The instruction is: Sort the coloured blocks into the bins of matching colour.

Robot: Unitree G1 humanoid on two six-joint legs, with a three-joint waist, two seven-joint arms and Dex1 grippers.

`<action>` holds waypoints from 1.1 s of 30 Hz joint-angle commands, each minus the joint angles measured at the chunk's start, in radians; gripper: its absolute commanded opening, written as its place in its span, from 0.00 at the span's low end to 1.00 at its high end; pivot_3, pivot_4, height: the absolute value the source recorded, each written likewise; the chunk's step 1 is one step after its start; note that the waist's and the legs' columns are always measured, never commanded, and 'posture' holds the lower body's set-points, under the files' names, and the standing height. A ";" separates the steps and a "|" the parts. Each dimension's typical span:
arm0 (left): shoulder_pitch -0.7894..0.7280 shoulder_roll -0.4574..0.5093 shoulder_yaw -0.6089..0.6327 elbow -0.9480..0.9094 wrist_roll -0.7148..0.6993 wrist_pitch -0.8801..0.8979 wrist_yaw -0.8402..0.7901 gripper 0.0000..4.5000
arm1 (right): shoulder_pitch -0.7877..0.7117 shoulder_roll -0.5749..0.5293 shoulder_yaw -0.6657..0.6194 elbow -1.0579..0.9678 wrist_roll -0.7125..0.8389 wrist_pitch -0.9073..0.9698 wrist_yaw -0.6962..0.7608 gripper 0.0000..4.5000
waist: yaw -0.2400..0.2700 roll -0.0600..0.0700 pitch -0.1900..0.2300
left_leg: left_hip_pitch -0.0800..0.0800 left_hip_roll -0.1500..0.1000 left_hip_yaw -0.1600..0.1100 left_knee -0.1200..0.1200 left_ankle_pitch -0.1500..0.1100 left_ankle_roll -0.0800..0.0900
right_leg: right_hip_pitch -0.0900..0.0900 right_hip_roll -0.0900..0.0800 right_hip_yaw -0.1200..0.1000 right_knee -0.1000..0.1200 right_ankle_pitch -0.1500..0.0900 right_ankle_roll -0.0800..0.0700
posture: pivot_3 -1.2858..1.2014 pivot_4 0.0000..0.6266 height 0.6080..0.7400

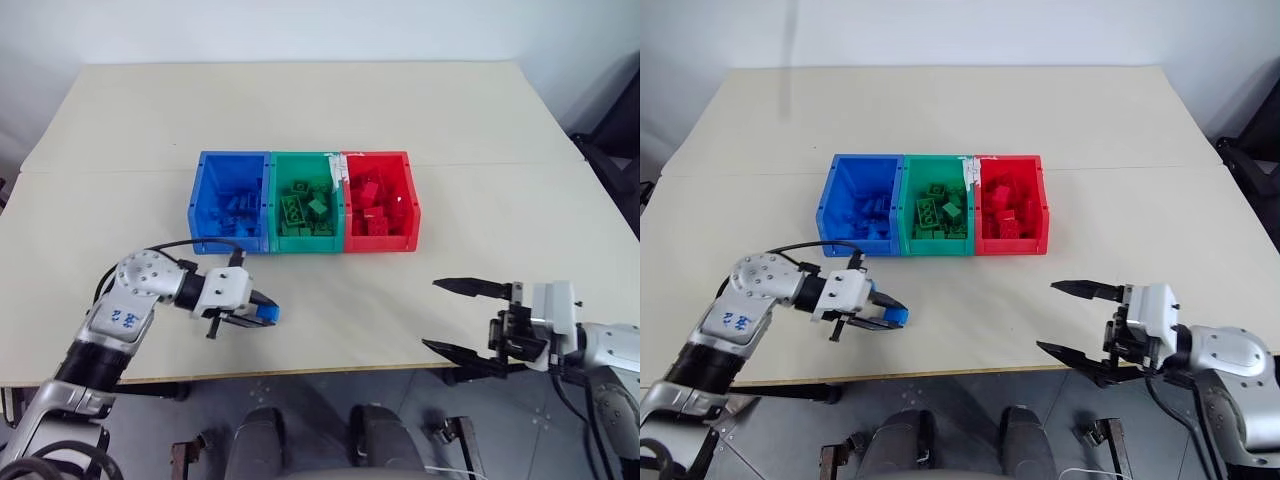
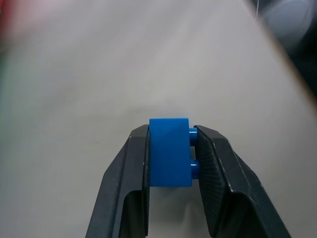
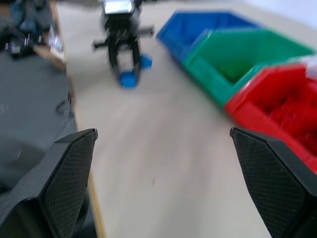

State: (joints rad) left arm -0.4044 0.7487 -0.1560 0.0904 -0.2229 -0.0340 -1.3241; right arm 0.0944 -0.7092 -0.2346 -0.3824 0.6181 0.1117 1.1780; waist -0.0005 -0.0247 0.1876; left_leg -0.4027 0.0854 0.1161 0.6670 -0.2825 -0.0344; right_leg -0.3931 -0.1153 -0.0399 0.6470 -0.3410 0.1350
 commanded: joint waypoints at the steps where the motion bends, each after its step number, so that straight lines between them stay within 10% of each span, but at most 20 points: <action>1: 0.036 0.012 0.216 -0.066 -0.196 0.106 0.070 0.21 | -0.079 0.053 0.039 -0.017 0.031 0.018 -0.062 1.00 | -0.002 0.000 0.000 | 0.000 0.000 0.000 0.000 0.000 0.000 | 0.000 0.000 0.000 0.000 0.000 0.000 | 0.52 0.24 1.00; 8: -0.074 -0.030 0.363 -0.067 -0.268 0.312 0.336 0.21 | -0.210 0.132 0.043 0.016 0.035 0.046 -0.175 1.00 | 0.011 0.000 0.000 | 0.000 -0.001 -0.001 0.001 -0.001 0.001 | 0.001 0.000 0.000 0.001 0.000 0.000 | 0.52 0.24 1.00; 18: -0.298 -0.093 0.239 0.181 -0.049 0.349 0.552 0.21 | -0.220 0.130 0.048 -0.026 0.031 0.064 -0.216 1.00 | 0.023 0.000 0.000 | -0.001 -0.001 0.001 -0.001 0.000 -0.001 | 0.000 0.000 0.000 -0.002 0.001 0.001 | 0.52 0.24 1.00; 28: -0.257 -0.043 0.285 0.166 -0.069 0.320 0.465 0.92 | -0.205 0.134 0.058 -0.022 0.026 0.044 -0.203 1.00 | 0.020 -0.001 0.000 | -0.002 0.000 0.002 -0.001 0.000 -0.001 | -0.002 0.000 0.000 -0.002 0.001 0.002 | 0.52 0.24 1.00; 33: -0.079 0.035 0.418 0.126 -0.165 0.179 0.293 1.00 | -0.216 0.102 0.079 0.026 0.013 0.023 -0.098 1.00 | 0.003 0.000 0.000 | -0.001 0.000 0.003 -0.003 0.000 -0.002 | -0.002 0.000 0.000 -0.002 0.001 0.002 | 0.52 0.24 1.00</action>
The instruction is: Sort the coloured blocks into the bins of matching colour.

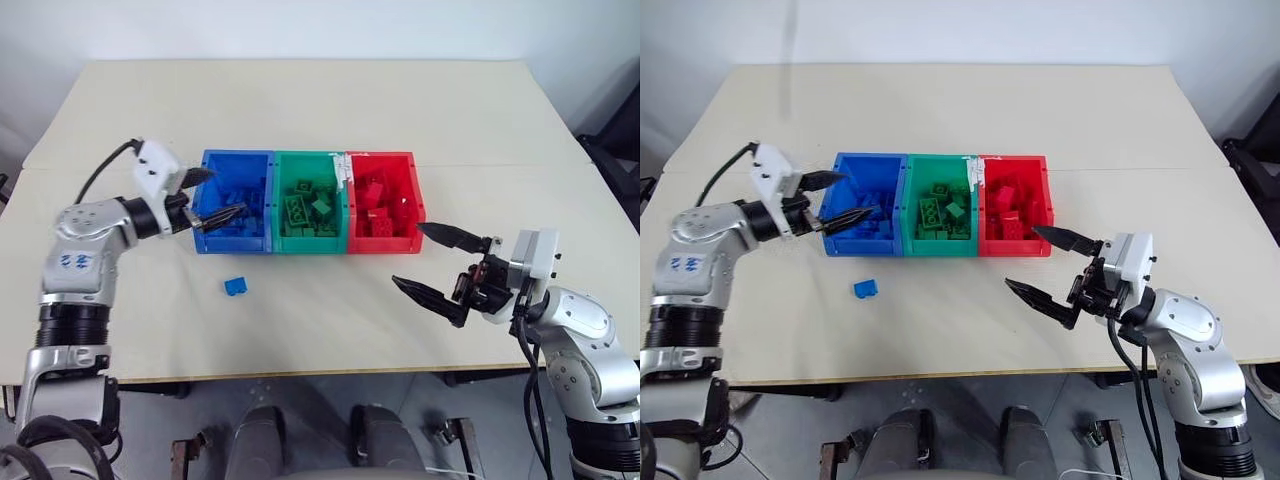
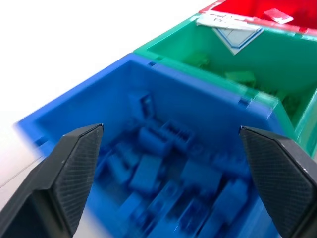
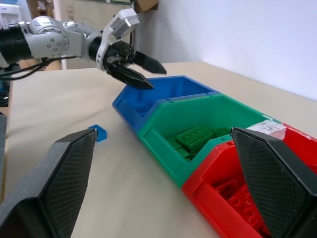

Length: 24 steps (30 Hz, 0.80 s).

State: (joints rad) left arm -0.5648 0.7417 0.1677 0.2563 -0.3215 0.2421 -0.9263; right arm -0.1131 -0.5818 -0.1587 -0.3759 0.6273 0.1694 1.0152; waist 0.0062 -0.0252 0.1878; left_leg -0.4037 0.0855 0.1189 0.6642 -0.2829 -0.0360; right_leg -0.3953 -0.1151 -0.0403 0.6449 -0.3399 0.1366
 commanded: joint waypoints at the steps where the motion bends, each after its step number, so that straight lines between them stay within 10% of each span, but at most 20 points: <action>1: 0.132 0.059 0.131 -0.036 -0.085 -0.123 -0.143 1.00 | -0.012 -0.036 0.015 0.036 -0.007 -0.046 0.100 1.00 | -0.009 0.000 0.000 | 0.000 0.000 0.000 0.000 0.000 0.000 | 0.000 0.000 0.000 0.000 0.000 0.000 | 0.52 0.24 1.00; 14: 0.643 0.144 0.430 -0.039 -0.131 -0.332 -0.277 1.00 | -0.074 -0.080 0.086 0.178 -0.048 -0.102 0.315 1.00 | -0.008 0.000 0.000 | 0.000 0.001 0.001 0.000 -0.004 0.005 | 0.000 -0.001 -0.001 -0.001 0.000 -0.001 | 0.52 0.24 1.00; 24: 0.653 0.110 0.213 -0.311 -0.101 -0.114 -0.179 1.00 | -0.085 -0.099 0.073 0.195 -0.050 -0.098 0.335 1.00 | -0.010 0.000 0.000 | 0.001 0.001 0.001 0.000 -0.004 0.005 | 0.000 -0.001 -0.001 -0.001 0.000 -0.002 | 0.52 0.24 1.00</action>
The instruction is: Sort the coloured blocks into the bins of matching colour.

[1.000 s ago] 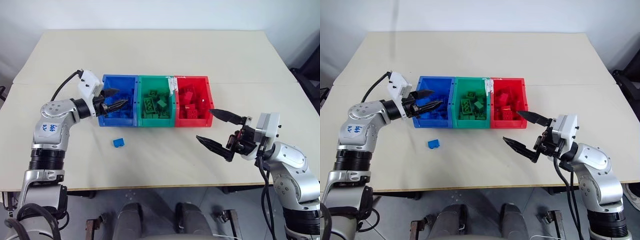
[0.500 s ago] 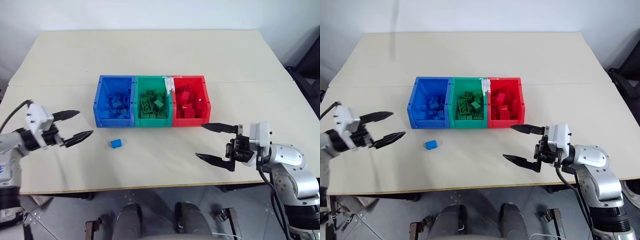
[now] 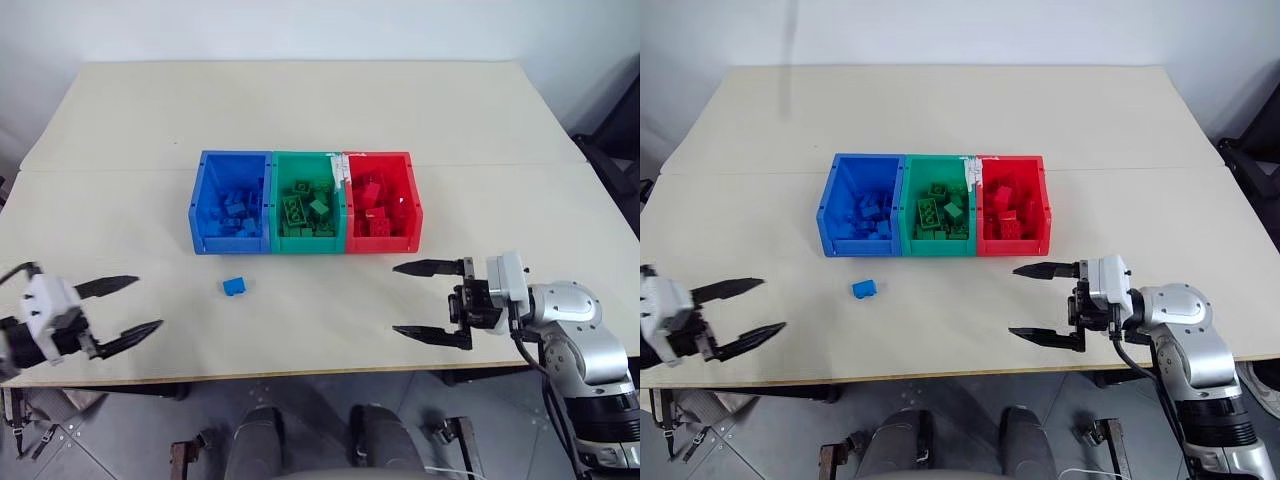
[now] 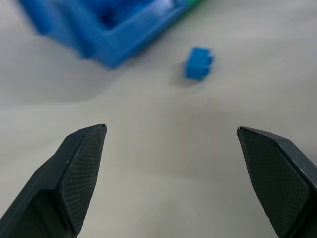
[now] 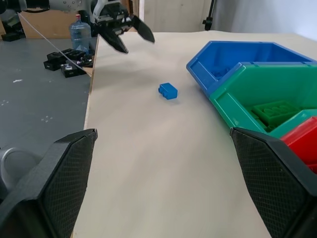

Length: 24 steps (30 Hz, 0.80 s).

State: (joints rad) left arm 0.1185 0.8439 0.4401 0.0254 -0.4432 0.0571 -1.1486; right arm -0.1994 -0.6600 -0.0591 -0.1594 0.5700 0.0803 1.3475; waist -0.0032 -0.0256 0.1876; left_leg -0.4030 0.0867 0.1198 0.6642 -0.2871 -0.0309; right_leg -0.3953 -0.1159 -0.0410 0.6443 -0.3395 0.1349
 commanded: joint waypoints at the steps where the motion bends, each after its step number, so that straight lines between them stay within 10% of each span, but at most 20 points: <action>1: -0.053 0.013 -0.103 -0.114 0.038 0.123 0.075 1.00 | 0.010 -0.023 -0.033 -0.028 0.008 -0.008 -0.005 1.00 | 0.000 0.000 0.000 | 0.000 0.000 0.000 0.000 0.000 0.000 | 0.000 0.000 0.000 0.000 0.000 0.000 | 0.52 0.24 1.00; 14: -0.323 0.069 -0.395 -0.251 0.226 0.401 0.227 1.00 | 0.103 -0.034 -0.078 -0.107 0.019 0.001 -0.074 1.00 | -0.001 0.000 0.000 | 0.000 0.000 0.000 0.000 0.002 -0.005 | -0.001 0.001 0.000 0.000 0.000 0.000 | 0.52 0.24 1.00; 24: -0.381 0.088 -0.442 -0.185 0.228 0.410 0.170 0.36 | 0.110 -0.019 -0.063 -0.105 0.006 -0.022 -0.097 1.00 | 0.002 0.000 0.000 | 0.000 0.000 0.000 0.000 0.002 -0.005 | -0.001 0.001 0.000 0.000 0.000 0.000 | 0.52 0.24 1.00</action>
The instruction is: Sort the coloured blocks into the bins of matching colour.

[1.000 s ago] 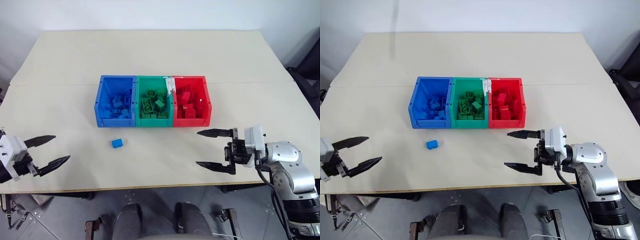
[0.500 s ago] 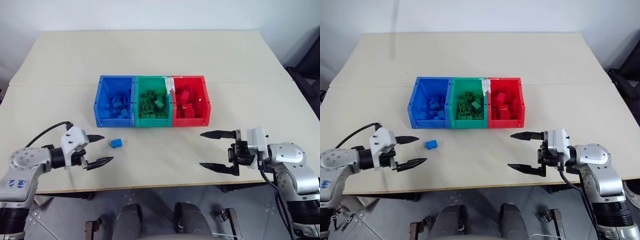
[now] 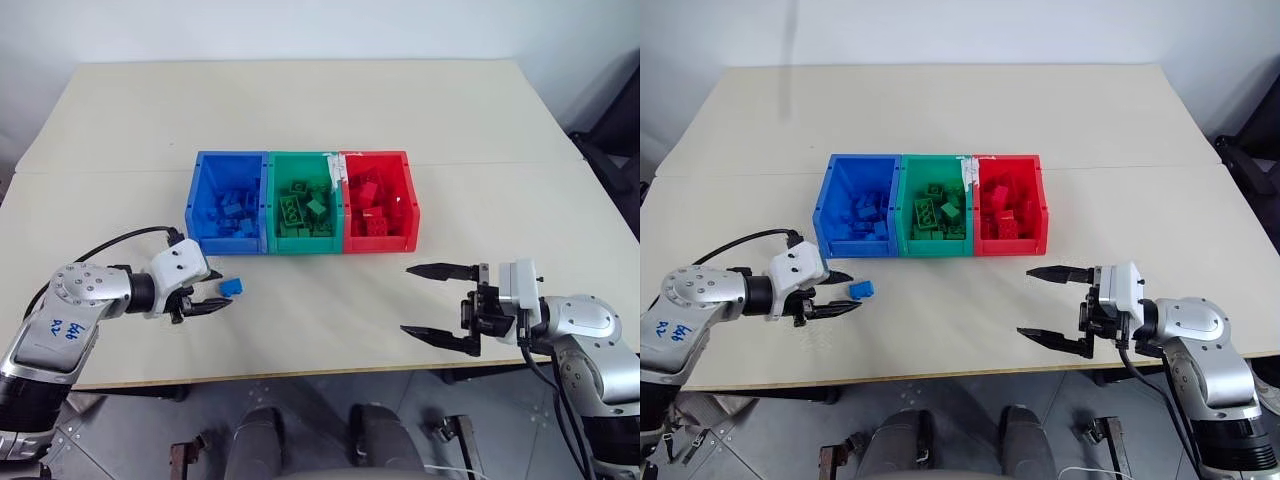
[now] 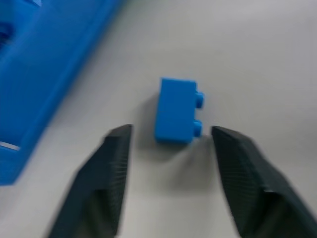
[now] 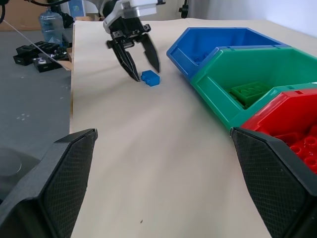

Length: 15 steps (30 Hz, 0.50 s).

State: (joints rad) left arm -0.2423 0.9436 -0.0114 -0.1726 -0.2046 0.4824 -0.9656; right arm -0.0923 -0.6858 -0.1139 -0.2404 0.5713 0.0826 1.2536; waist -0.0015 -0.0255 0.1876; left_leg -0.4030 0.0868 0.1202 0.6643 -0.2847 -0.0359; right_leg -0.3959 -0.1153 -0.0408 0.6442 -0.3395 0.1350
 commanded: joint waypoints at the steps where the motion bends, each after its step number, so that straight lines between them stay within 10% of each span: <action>1: -0.021 -0.013 0.007 0.020 -0.010 -0.019 -0.017 0.28 | 0.003 0.009 -0.005 -0.023 0.003 -0.027 -0.004 1.00 | 0.000 0.000 0.000 | 0.000 0.000 0.000 0.000 0.000 0.000 | 0.000 0.000 0.000 0.000 0.000 0.000 | 0.52 0.24 1.00; 15: -0.075 -0.173 0.253 0.170 -0.262 -0.152 -0.066 0.20 | 0.005 0.081 -0.031 -0.054 0.032 -0.020 -0.119 1.00 | 0.000 0.000 0.000 | 0.000 0.000 0.000 0.001 0.000 0.000 | 0.000 0.000 0.000 0.001 0.000 0.000 | 0.52 0.24 1.00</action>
State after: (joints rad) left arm -0.2846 0.7805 0.1982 0.0078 -0.4180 0.3305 -1.0429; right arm -0.0813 -0.6200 -0.1245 -0.2452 0.5764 0.0676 1.1691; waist -0.0020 -0.0255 0.1876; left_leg -0.4028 0.0869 0.1198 0.6656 -0.2845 -0.0361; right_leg -0.3957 -0.1153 -0.0409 0.6459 -0.3395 0.1350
